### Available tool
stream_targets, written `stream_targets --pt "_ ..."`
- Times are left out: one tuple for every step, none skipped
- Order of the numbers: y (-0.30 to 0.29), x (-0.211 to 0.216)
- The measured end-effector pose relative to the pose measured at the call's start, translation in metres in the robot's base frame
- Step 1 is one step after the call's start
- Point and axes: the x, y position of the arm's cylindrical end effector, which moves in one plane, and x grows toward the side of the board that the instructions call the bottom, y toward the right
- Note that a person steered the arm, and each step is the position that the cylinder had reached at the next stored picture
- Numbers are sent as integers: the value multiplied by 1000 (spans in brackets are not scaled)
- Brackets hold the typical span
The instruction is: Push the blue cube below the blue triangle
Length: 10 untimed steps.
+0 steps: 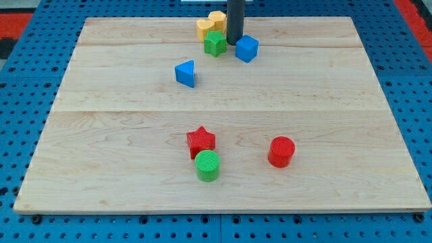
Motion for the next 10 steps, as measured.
stream_targets --pt "7 4" --pt "7 4" --pt "7 4" --pt "27 4" --pt "70 -12" --pt "82 2" --pt "49 39" --pt "74 32" --pt "88 -11" --pt "60 -19"
